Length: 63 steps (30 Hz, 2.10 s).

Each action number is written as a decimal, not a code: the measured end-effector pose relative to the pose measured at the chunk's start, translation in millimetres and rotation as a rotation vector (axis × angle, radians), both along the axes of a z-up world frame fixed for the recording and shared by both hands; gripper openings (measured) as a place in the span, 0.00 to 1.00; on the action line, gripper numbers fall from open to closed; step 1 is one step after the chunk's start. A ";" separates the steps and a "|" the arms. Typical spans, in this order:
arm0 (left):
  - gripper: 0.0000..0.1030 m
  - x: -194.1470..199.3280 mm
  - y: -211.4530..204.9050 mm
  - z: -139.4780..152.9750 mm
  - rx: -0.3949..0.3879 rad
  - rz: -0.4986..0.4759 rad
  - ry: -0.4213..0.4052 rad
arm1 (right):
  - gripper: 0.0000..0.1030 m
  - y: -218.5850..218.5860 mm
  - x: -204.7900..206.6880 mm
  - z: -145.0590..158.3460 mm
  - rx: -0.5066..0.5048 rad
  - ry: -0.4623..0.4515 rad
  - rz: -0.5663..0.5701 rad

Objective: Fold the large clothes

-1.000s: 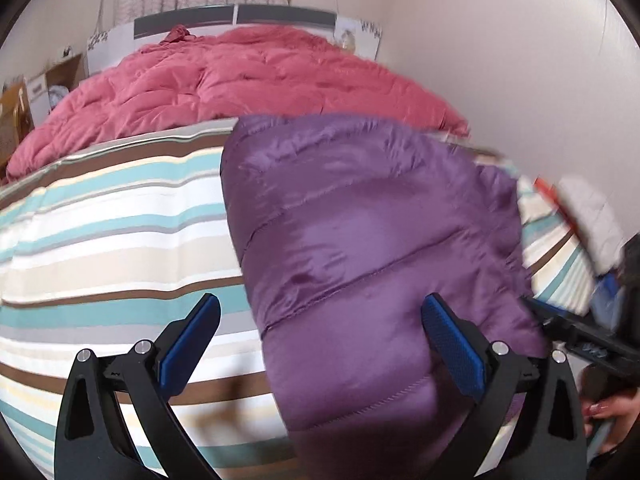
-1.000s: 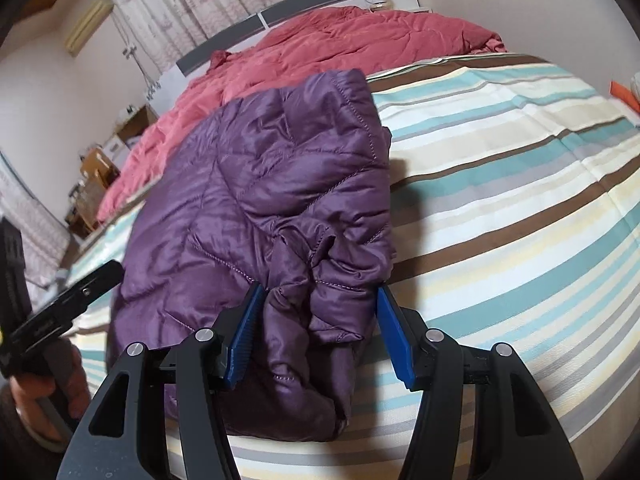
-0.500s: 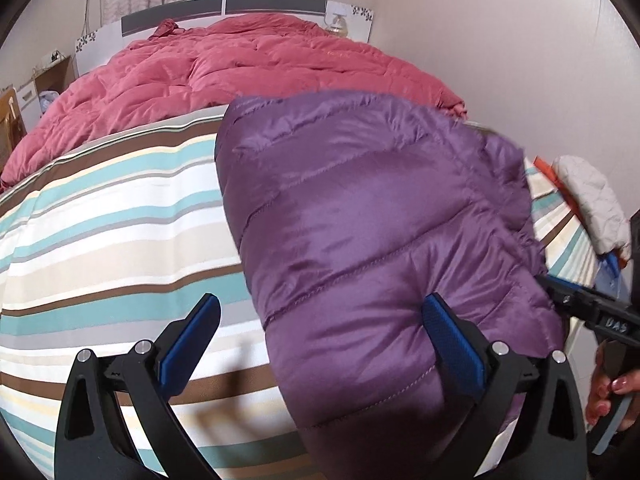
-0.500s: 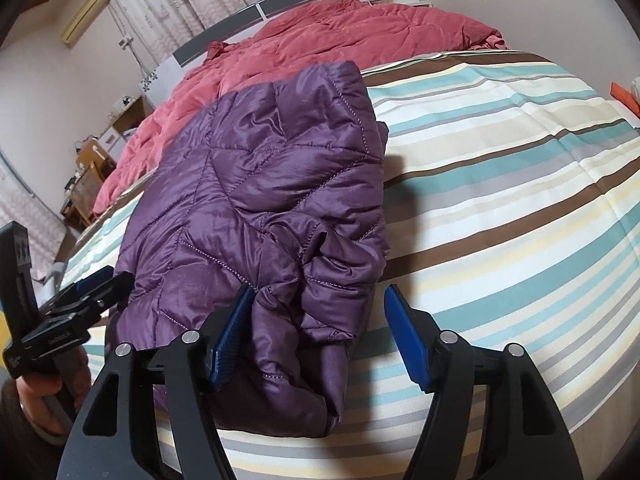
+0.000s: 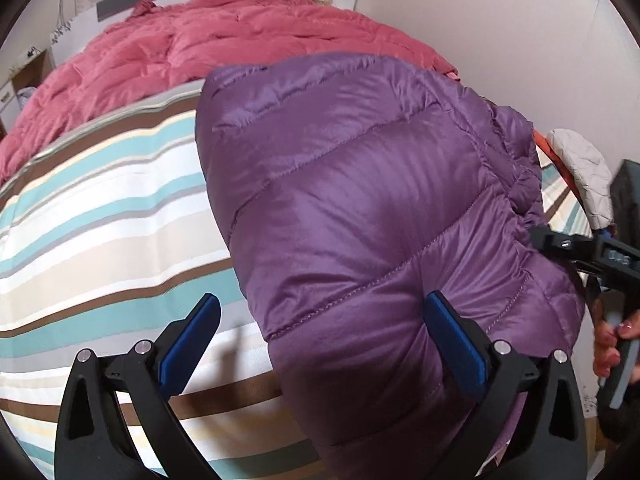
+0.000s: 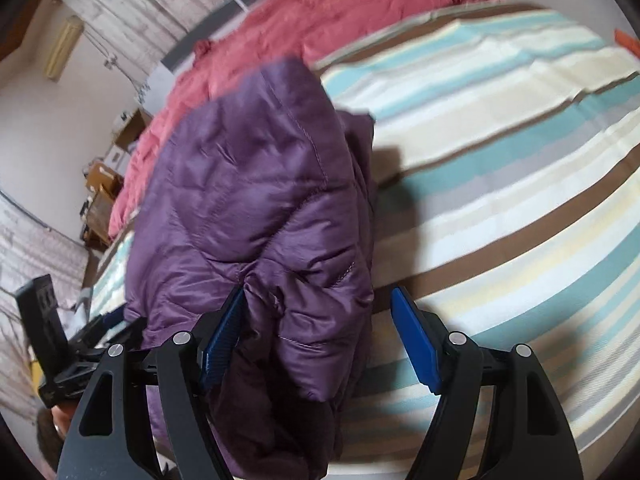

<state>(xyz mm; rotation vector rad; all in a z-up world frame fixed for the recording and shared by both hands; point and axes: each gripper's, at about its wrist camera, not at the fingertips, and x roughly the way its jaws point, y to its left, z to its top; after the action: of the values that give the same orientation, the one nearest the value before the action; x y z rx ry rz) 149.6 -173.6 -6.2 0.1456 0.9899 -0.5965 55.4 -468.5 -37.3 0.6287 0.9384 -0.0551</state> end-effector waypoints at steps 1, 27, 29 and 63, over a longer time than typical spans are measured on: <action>0.98 2.0 0.8 -1.2 -0.004 -0.007 0.013 | 0.71 -0.5 2.9 -4.4 0.015 0.013 0.007; 0.66 -5.6 -10.8 1.2 -0.047 -0.100 -0.003 | 0.37 18.6 11.0 -8.6 0.090 -0.091 0.061; 0.61 -11.7 -11.3 4.3 -0.032 -0.103 -0.044 | 0.35 29.4 9.4 -0.3 0.033 -0.109 0.073; 0.38 -26.1 94.7 43.3 -0.076 0.105 -0.290 | 0.29 118.7 42.8 54.0 -0.078 -0.330 0.253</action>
<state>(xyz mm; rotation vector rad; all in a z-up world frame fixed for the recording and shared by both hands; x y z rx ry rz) 123.5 -78.8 37.1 0.1086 0.6889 -0.4998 98.2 -349.8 16.7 0.4264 0.6853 0.2308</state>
